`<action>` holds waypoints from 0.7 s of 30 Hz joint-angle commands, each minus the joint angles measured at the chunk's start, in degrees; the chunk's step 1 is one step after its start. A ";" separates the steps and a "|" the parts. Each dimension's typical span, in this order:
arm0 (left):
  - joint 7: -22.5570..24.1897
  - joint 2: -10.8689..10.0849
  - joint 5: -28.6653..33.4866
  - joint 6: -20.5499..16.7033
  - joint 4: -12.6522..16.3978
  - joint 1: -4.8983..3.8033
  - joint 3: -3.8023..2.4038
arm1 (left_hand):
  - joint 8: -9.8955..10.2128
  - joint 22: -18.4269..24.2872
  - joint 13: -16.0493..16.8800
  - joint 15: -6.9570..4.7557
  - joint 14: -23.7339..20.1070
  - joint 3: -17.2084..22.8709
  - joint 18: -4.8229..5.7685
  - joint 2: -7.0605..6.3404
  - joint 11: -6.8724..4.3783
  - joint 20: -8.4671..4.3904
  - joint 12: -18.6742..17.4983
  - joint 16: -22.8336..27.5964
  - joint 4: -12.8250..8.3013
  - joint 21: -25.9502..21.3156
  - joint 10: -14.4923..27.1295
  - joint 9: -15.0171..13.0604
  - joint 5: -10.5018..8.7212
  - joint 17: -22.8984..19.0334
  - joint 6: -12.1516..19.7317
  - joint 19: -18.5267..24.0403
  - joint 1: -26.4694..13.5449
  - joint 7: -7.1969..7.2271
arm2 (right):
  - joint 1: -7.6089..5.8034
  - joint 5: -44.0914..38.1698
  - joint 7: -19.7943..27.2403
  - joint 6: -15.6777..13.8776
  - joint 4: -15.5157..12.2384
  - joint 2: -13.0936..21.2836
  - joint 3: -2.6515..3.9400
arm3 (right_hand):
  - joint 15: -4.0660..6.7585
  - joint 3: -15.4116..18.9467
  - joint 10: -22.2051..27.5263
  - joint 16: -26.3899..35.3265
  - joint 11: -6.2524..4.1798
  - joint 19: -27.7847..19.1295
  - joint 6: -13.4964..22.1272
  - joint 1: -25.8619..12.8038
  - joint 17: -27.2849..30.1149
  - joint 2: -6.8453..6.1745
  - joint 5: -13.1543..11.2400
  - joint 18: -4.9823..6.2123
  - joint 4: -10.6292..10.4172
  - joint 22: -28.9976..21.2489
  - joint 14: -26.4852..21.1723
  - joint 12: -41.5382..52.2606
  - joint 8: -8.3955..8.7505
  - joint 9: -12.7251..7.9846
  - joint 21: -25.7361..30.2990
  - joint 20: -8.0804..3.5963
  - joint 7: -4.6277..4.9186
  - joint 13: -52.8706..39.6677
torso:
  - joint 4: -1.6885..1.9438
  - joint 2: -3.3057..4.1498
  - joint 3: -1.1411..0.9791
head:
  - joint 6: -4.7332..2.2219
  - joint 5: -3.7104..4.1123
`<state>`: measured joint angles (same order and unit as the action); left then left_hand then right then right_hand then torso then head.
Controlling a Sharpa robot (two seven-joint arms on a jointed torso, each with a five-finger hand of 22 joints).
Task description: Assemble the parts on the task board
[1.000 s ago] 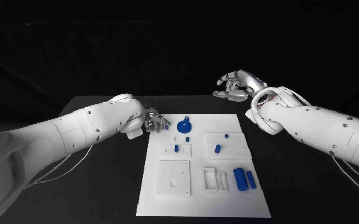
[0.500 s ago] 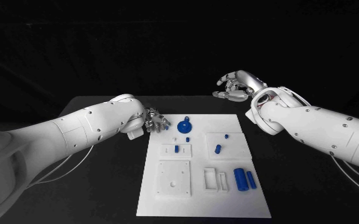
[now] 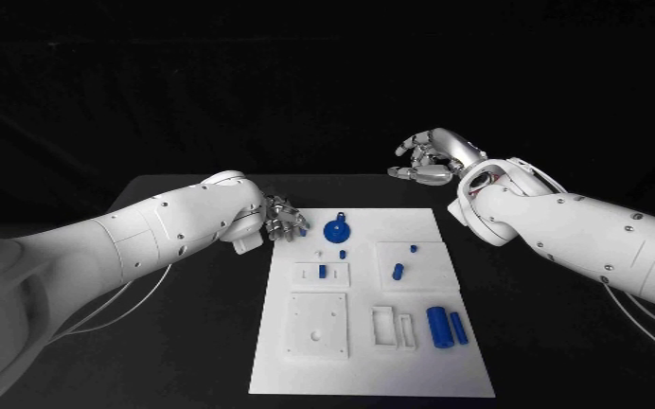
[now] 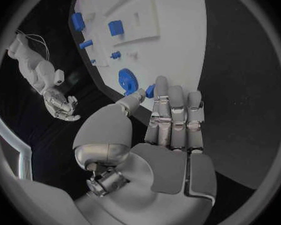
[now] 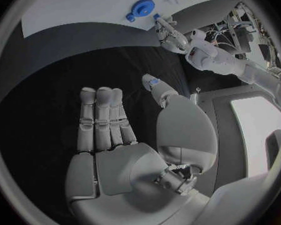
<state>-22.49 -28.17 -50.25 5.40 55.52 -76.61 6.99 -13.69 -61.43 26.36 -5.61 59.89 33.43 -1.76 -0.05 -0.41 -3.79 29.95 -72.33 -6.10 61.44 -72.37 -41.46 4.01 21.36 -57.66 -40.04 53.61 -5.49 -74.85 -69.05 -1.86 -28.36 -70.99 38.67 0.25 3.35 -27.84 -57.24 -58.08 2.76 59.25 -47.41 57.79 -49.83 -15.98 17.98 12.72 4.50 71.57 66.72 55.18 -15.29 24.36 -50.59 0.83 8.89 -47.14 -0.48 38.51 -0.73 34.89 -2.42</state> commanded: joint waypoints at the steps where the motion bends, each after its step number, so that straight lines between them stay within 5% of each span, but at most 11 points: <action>1: 0.58 0.15 0.22 0.40 0.03 0.09 0.05 | -0.43 -0.20 -0.16 -0.25 0.10 0.60 0.86 1.33 -0.10 -7.14 -0.10 -0.43 -1.56 -0.42 -0.32 0.00 1.69 -0.08 -1.05 -0.05 0.13 0.11 | 0.03 -0.36 0.19 0.77 0.01 -0.08 0.03 | 0.00 -0.06 0.28 0.13 0.08 0.22 -0.08 0.31 0.07 0.27 -0.31 2.28 -0.37 0.08 -0.40 0.34 -0.19 0.05 0.40 0.29 0.44 0.07 | 0.00 -0.01 0.01 | 0.03 -0.04; 11: 0.70 -0.39 -0.12 -1.22 0.59 0.09 0.05 | -1.05 -0.62 -0.45 -0.48 0.51 1.68 0.93 2.18 -0.40 -7.34 -0.20 -0.80 -4.11 -0.45 -1.13 0.18 2.58 -0.15 -2.50 -0.64 -0.48 0.54 | 0.04 -0.36 0.20 0.81 0.04 -0.06 0.03 | 0.00 -0.07 0.29 0.13 0.08 0.23 -0.08 0.31 0.08 0.27 -0.29 2.28 -0.41 0.09 -0.40 0.37 -0.19 0.05 0.42 0.29 0.44 0.12 | -0.01 0.00 0.00 | 0.04 -0.08; 21: 0.49 -1.91 -0.15 -4.85 3.45 0.10 0.05 | -1.99 -1.33 -0.45 -1.27 1.98 2.67 0.78 1.94 -1.26 -7.94 0.24 -2.32 -6.36 -0.02 -3.52 0.44 8.37 0.25 -4.78 -2.26 -1.49 1.41 | 0.05 -0.33 0.20 0.84 0.05 0.11 0.03 | 0.00 -0.05 0.31 0.12 0.09 0.24 -0.07 0.27 0.10 0.24 -0.26 2.28 -0.47 0.11 -0.41 0.40 -0.19 0.04 0.44 0.30 0.45 0.16 | 0.01 -0.03 -0.01 | -0.02 -0.10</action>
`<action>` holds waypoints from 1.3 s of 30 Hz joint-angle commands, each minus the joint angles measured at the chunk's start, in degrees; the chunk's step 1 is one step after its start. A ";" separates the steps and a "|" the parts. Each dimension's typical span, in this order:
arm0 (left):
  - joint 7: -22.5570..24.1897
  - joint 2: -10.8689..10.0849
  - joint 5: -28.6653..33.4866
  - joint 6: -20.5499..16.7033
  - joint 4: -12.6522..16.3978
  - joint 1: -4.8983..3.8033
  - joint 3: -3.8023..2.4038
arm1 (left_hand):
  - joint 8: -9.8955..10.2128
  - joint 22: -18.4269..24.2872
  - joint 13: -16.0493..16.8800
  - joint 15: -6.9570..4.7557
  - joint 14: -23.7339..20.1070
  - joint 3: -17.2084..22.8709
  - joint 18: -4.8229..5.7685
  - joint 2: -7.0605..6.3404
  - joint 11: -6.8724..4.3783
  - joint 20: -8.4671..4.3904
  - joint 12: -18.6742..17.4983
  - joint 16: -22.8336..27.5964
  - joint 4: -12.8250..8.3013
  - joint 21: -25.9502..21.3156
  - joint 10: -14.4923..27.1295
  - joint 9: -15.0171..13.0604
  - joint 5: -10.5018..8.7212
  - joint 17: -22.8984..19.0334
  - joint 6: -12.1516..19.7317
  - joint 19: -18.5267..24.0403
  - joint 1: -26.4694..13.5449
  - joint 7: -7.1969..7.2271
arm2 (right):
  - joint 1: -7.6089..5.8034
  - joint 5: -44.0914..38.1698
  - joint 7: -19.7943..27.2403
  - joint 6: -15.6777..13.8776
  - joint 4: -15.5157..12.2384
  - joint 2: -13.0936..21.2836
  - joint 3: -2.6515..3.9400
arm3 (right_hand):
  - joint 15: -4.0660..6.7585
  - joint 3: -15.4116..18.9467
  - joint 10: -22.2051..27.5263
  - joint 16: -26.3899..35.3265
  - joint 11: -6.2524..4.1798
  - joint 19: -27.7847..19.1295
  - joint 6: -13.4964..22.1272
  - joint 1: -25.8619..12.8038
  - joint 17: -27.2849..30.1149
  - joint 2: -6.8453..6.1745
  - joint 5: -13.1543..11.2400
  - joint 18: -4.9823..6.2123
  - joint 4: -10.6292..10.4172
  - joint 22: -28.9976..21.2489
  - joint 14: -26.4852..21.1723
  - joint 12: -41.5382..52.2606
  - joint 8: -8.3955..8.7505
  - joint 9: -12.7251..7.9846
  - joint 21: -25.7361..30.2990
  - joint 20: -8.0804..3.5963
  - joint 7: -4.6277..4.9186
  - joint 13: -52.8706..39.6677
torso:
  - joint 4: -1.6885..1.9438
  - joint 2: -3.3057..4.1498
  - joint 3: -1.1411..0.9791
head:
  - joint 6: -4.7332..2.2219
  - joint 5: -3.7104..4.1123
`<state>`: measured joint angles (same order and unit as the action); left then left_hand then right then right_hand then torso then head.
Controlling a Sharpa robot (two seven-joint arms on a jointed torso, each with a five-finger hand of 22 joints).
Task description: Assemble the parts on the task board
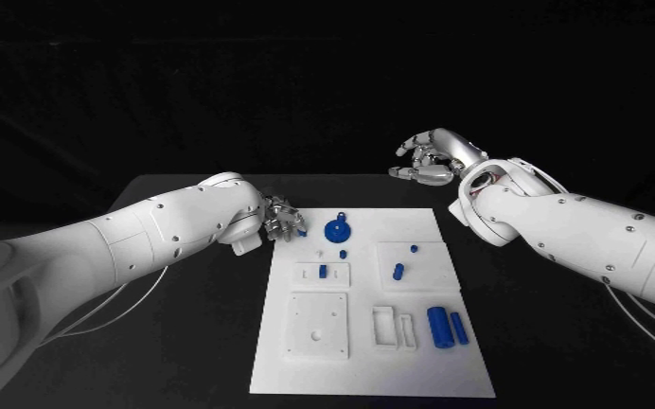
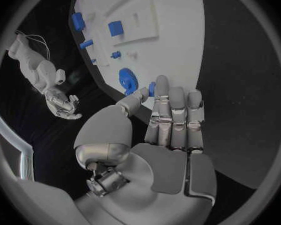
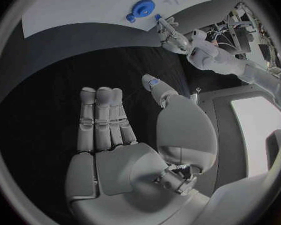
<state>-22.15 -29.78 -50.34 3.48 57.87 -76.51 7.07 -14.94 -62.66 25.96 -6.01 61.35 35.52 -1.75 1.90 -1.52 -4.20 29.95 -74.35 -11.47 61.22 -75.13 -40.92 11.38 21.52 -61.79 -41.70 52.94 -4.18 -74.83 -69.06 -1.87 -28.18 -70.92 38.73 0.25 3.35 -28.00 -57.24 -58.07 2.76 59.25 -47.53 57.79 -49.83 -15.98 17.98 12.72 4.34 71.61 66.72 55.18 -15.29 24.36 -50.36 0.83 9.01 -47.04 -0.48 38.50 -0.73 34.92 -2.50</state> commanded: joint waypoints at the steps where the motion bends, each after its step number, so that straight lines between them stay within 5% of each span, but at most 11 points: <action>1: 0.17 -0.45 -0.06 -3.04 1.41 0.00 -0.03 | -0.78 -0.16 -0.12 -0.95 0.64 0.65 0.75 0.01 -0.21 -7.59 0.14 -0.38 -1.11 0.22 -0.99 -0.06 1.37 0.10 -0.82 -0.75 -0.93 0.16 | 0.04 -0.33 0.20 0.65 -0.03 0.06 0.03 | -0.01 0.11 0.31 0.12 0.09 0.24 0.04 0.27 0.09 0.24 -0.26 2.28 -0.31 0.07 -0.41 0.40 -0.19 0.05 0.21 0.30 0.33 0.06 | 0.01 -0.01 0.00 | -0.06 -0.04; 6: 0.20 -2.69 1.07 -4.58 5.23 -0.01 -0.05 | -1.11 -0.43 -0.41 -1.38 1.66 0.91 0.61 -0.32 -0.62 -7.96 -0.46 -0.79 -1.91 0.36 -2.57 0.10 3.93 0.09 -1.90 -1.78 -1.47 0.56 | 0.07 -0.28 0.23 0.68 0.01 0.15 0.03 | -0.01 0.11 0.32 0.11 0.09 0.24 0.05 0.26 0.10 0.24 -0.24 2.28 -0.34 0.08 -0.41 0.42 -0.19 0.04 0.22 0.30 0.33 0.09 | -0.01 0.02 0.01 | -0.02 -0.01; 12: -0.57 -7.69 1.25 -6.88 13.38 -0.10 -0.07 | -1.60 -0.82 -0.26 -2.05 2.90 0.99 0.45 -1.02 -1.22 -8.39 -0.53 -1.59 -2.43 0.63 -4.20 0.13 7.91 0.26 -3.08 -3.01 -2.09 1.08 | 0.14 -0.20 0.22 0.68 -0.03 0.50 0.02 | -0.01 0.12 0.32 0.11 0.09 0.25 0.05 0.25 0.11 0.23 -0.23 2.28 -0.37 0.09 -0.42 0.44 -0.19 0.04 0.23 0.30 0.33 0.11 | 0.05 -0.03 -0.05 | 0.02 -0.18; 18: -1.45 -11.63 0.56 -8.74 20.02 -0.30 -0.01 | -1.99 -1.07 -0.04 -2.43 3.60 1.04 0.34 -1.68 -1.57 -8.64 -0.38 -2.08 -2.47 0.82 -5.09 0.07 9.39 0.39 -3.90 -3.69 -2.22 1.43 | 0.24 -0.13 0.22 0.65 -0.06 0.71 0.02 | -0.01 0.13 0.33 0.11 0.09 0.25 0.05 0.23 0.11 0.22 -0.20 2.28 -0.41 0.10 -0.42 0.46 -0.20 0.04 0.25 0.31 0.33 0.14 | 0.14 -0.04 -0.06 | 0.14 -0.34; 26: -1.98 -13.48 -1.84 -9.71 25.24 -0.26 0.32 | -2.26 -1.29 0.10 -2.79 4.39 1.08 0.18 -2.12 -1.89 -8.94 -0.34 -2.32 -2.30 1.08 -5.94 0.08 9.77 0.39 -4.62 -4.51 -2.21 1.73 | 0.41 -0.10 0.20 0.68 -0.10 0.95 0.02 | -0.01 0.13 0.35 0.10 0.09 0.25 0.06 0.23 0.13 0.21 -0.15 2.28 -0.43 0.11 -0.43 0.48 -0.20 0.04 0.27 0.31 0.33 0.18 | 0.01 0.03 0.10 | 0.29 -0.50; 39: -2.91 -14.37 -5.49 -9.60 28.26 -0.24 2.82 | -2.50 -1.52 0.28 -3.09 5.11 1.10 0.06 -2.29 -2.16 -9.19 -0.26 -2.55 -2.17 1.32 -6.70 0.07 10.27 0.39 -5.28 -5.21 -2.22 1.99 | 0.47 -0.09 0.22 0.64 -0.10 1.02 0.02 | -0.01 0.13 0.36 0.09 0.09 0.26 0.06 0.22 0.15 0.22 -0.07 2.28 -0.50 0.13 -0.44 0.53 -0.20 0.04 0.29 0.31 0.33 0.24 | 0.04 0.01 0.02 | 0.79 -0.67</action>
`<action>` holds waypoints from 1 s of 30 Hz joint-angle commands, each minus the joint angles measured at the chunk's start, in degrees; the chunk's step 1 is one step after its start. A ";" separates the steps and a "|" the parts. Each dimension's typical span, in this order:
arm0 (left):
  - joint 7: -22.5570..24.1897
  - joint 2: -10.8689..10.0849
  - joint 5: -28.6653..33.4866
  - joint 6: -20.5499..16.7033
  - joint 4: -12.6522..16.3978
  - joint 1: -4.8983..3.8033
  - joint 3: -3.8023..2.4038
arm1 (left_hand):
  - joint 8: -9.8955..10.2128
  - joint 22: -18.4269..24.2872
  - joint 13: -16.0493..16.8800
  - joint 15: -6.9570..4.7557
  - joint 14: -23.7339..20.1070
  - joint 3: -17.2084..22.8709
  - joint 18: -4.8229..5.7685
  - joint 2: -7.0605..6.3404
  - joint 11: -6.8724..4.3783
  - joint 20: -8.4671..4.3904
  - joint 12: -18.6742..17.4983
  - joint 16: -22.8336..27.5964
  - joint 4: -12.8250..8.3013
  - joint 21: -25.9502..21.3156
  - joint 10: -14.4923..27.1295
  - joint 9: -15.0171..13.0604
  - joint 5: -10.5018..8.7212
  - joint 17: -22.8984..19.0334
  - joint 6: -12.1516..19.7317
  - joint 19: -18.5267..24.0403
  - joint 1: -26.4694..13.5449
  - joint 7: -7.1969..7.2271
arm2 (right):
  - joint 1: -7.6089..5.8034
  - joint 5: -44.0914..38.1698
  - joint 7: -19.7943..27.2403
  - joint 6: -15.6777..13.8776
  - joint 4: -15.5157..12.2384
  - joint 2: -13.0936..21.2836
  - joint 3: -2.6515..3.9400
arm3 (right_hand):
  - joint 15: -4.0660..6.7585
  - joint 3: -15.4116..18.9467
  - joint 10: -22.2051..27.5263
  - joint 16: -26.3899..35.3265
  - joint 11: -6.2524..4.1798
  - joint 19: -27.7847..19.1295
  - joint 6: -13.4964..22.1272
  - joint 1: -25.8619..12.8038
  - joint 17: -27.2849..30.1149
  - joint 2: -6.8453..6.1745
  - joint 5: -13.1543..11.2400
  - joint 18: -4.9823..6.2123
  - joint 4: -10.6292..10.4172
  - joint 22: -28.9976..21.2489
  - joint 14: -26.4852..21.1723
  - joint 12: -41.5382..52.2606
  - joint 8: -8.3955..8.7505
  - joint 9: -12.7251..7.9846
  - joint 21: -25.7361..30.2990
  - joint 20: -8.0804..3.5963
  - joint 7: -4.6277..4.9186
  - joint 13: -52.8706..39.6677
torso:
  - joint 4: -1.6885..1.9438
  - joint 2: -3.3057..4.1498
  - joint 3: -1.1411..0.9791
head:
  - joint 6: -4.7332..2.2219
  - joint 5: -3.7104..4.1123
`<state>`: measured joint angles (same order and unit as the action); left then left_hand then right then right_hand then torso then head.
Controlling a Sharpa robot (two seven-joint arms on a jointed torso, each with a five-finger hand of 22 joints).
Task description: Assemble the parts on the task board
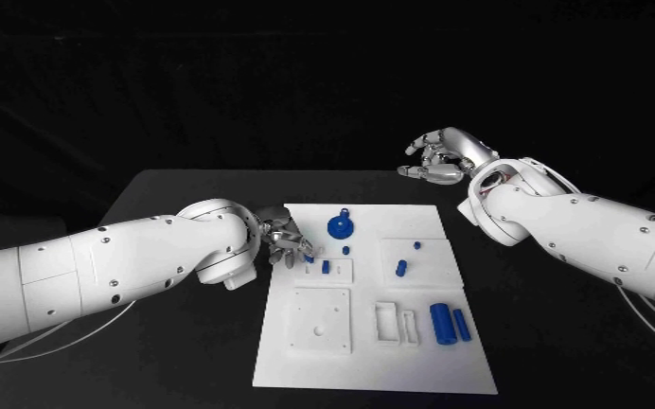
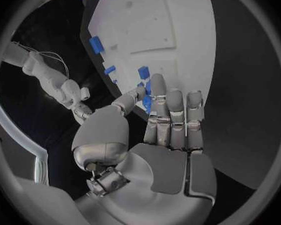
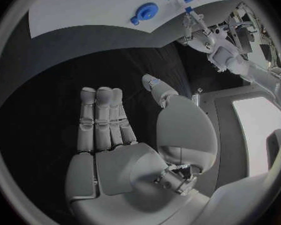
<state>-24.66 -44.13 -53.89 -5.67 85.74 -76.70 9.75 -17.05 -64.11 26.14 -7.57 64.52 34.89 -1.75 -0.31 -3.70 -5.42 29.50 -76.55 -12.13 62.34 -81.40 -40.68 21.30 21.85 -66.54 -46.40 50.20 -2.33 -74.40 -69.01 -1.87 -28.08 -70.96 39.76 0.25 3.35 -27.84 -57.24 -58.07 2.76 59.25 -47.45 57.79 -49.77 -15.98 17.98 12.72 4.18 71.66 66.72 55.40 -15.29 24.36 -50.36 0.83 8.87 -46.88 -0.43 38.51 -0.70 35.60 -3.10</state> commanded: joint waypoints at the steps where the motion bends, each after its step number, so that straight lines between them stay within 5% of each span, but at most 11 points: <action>1: -0.43 -0.01 -1.96 -0.44 0.44 -0.05 0.29 | -0.43 -0.09 0.12 -1.55 2.01 1.71 0.05 -0.08 -0.01 -7.99 0.21 -0.37 -1.46 0.22 -0.51 -0.17 0.35 0.06 -0.62 -0.57 0.49 0.17 | 0.04 -0.14 0.22 0.54 -0.07 -0.01 0.02 | -0.01 -0.04 0.36 0.09 0.09 0.26 -0.02 0.22 0.09 0.22 -0.06 2.28 -0.34 0.08 -0.44 0.31 -0.20 0.04 0.30 0.31 0.47 0.09 | 0.00 0.00 -0.03 | 0.11 -0.08; 8: -0.34 0.29 -2.43 0.00 0.31 0.02 2.29 | -0.46 -0.12 0.15 -1.56 2.09 1.70 0.03 -0.07 -0.03 -8.02 0.23 -0.40 -1.42 0.24 -0.59 -0.17 0.33 0.06 -0.71 -0.64 0.47 0.20 | 0.07 -0.10 0.26 0.58 -0.01 -0.11 0.02 | -0.01 -0.04 0.37 0.09 0.09 0.27 -0.02 0.20 0.10 0.23 0.00 2.28 -0.39 0.09 -0.44 0.34 -0.21 0.04 0.31 0.32 0.47 0.13 | -0.06 0.01 -0.02 | 0.05 0.13; 30: -0.79 0.75 -2.45 2.11 -0.78 0.07 2.54 | -0.40 -0.15 0.15 -1.57 2.10 1.73 0.02 -0.02 -0.02 -8.05 0.13 -0.34 -1.36 0.21 -0.55 -0.12 0.27 0.02 -0.64 -0.69 0.42 0.18 | 0.25 0.68 1.02 0.63 0.19 -0.30 0.02 | -0.01 -0.13 0.39 0.07 0.09 0.31 0.01 0.23 0.14 0.32 0.27 2.28 -0.55 0.13 -0.45 0.44 -0.20 0.03 0.37 0.31 0.47 0.26 | -0.06 0.01 0.00 | 0.34 0.08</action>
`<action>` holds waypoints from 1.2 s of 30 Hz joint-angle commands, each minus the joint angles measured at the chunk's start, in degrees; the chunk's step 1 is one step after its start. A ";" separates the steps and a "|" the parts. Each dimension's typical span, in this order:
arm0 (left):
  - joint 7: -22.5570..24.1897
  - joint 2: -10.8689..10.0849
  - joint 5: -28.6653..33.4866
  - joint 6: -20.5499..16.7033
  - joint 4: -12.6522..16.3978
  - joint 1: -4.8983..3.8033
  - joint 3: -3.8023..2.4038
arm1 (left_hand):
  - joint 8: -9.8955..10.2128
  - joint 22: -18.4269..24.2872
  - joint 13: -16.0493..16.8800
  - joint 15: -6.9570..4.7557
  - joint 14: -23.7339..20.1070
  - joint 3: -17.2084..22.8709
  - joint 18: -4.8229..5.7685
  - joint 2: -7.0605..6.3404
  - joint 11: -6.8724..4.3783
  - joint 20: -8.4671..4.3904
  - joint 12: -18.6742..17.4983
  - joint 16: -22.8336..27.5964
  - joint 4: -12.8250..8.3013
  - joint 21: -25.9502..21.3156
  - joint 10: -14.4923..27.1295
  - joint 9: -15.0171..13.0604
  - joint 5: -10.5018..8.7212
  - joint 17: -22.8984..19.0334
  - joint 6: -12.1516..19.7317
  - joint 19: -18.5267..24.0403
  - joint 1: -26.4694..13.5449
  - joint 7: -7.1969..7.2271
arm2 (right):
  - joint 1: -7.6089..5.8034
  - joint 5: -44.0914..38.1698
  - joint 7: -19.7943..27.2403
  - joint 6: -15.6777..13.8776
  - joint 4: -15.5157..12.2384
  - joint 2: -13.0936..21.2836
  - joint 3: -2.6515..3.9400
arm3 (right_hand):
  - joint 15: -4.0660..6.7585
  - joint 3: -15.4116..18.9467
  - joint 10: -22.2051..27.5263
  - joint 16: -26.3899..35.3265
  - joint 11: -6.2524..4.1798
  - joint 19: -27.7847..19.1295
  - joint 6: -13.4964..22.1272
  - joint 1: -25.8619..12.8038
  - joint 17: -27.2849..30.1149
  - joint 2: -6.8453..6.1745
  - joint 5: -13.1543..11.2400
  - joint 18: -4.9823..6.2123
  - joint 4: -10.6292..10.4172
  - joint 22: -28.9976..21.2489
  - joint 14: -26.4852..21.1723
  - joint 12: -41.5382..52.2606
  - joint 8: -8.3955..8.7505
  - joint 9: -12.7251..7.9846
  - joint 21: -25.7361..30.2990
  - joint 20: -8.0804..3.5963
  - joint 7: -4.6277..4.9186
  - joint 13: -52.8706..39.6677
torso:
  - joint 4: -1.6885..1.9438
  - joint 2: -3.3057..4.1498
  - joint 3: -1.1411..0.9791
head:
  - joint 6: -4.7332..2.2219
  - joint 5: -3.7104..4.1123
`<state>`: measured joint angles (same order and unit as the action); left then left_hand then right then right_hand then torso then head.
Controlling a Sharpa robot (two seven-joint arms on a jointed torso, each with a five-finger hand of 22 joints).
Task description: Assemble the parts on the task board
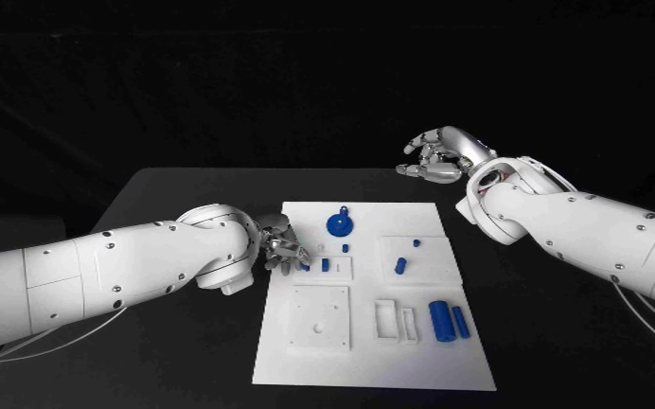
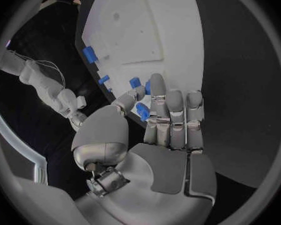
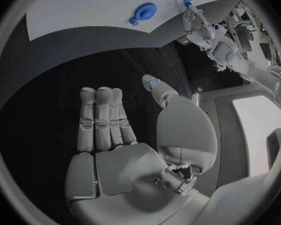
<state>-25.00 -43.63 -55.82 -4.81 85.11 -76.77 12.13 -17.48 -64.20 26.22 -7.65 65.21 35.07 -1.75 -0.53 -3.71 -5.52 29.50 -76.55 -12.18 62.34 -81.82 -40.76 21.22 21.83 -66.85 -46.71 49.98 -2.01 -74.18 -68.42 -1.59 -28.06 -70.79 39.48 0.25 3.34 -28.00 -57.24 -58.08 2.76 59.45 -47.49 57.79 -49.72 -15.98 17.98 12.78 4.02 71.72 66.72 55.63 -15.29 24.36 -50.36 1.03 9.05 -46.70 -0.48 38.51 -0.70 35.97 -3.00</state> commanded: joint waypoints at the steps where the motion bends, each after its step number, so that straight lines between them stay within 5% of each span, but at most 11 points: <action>1: -0.56 0.26 -0.51 1.47 -0.14 0.14 0.17 | 0.04 -0.06 0.08 -1.49 1.40 1.56 0.01 0.21 -0.01 -7.95 0.13 -0.34 -1.30 0.21 -0.12 -0.04 0.35 0.03 -0.32 -0.38 0.65 -0.14 | 0.03 0.10 0.73 0.63 0.02 -0.02 0.02 | -0.01 0.03 0.39 0.07 0.09 0.11 0.05 0.24 0.09 0.32 0.27 2.22 -0.39 0.08 -0.45 0.22 -0.20 0.03 0.37 0.11 0.30 0.08 | -0.02 0.01 0.00 | 0.03 -0.02; 36: -0.94 0.47 -1.02 2.69 -0.16 0.14 0.29 | -0.33 -0.46 0.59 -1.77 2.11 1.26 -0.06 0.37 -0.33 -8.15 0.61 -0.86 -1.18 0.51 -0.90 -0.08 0.63 0.16 -1.16 -0.99 0.13 0.18 | 0.07 0.10 0.72 0.75 0.03 -0.07 0.02 | -0.03 0.00 0.47 0.06 0.11 0.11 0.13 0.33 0.15 0.28 0.40 2.22 -0.49 0.15 -0.51 0.34 -0.18 0.01 0.46 0.11 0.32 0.26 | -0.02 0.01 -0.05 | 0.17 -0.29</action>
<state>-25.35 -43.47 -56.49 -3.54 84.89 -76.94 12.14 -17.55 -64.61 26.75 -7.58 65.75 35.03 -1.75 -0.53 -4.02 -5.74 29.90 -77.06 -12.24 62.56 -82.34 -40.73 21.68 21.92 -67.40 -47.34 49.98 -1.88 -74.13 -68.23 -1.43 -27.93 -70.74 39.45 0.25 3.34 -28.00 -57.24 -58.08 2.76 59.45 -47.31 57.79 -49.65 -15.98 18.20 12.91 4.02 71.86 66.72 55.63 -15.29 24.36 -50.13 1.03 9.01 -46.52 -0.50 38.52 -0.74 36.19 -3.27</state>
